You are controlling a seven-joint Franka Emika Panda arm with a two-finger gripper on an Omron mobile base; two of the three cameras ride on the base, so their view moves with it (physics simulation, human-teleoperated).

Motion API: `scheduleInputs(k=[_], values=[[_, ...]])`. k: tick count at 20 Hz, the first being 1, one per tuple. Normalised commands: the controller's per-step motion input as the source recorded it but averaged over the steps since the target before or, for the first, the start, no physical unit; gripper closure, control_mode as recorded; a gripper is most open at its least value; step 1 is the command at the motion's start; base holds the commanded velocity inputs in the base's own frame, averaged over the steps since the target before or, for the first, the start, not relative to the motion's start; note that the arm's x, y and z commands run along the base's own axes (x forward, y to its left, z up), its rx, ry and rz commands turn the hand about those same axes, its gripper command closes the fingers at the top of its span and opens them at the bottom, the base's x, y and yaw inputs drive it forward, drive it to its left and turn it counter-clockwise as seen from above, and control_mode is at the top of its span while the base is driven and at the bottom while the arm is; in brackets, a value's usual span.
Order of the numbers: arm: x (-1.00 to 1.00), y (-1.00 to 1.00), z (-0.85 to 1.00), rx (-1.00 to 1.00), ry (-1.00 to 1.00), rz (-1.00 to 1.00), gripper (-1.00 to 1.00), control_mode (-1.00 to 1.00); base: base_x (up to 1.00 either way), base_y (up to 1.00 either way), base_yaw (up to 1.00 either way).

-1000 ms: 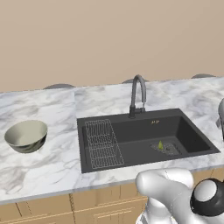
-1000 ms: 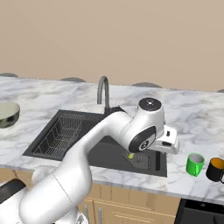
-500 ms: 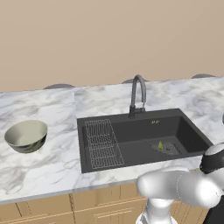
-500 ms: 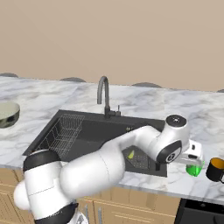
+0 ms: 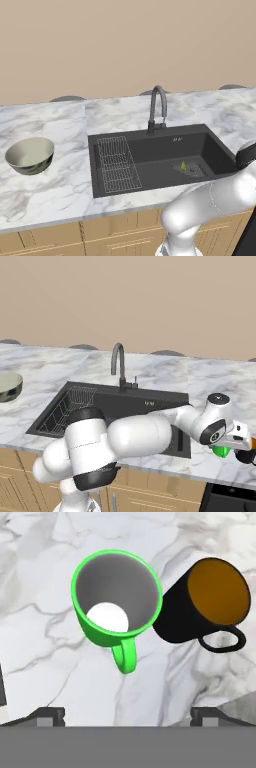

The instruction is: Clear the mugs and bowl far away from the sink.

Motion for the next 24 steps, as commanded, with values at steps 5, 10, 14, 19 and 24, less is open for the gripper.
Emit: scheduleInputs(k=[5, 10, 14, 19, 24], values=[[0.32, -0.15, -0.24, 0.03, 0.03, -0.05, -1.00, -1.00, 0.00, 0.00, 0.00], [0.21, -0.19, -0.42, 0.04, -0.01, 0.00, -1.00, -1.00, 0.00, 0.00, 0.00], [0.12, -0.19, -0.48, 0.02, -0.06, 0.00, -1.00, -1.00, 0.00, 0.00, 0.00], [0.05, -0.07, -0.30, 0.01, -0.05, 0.00, -1.00, -1.00, 0.00, 0.00, 0.00], [-0.06, 0.00, -0.19, 0.02, -0.09, 0.00, -1.00, -1.00, 0.00, 0.00, 0.00]])
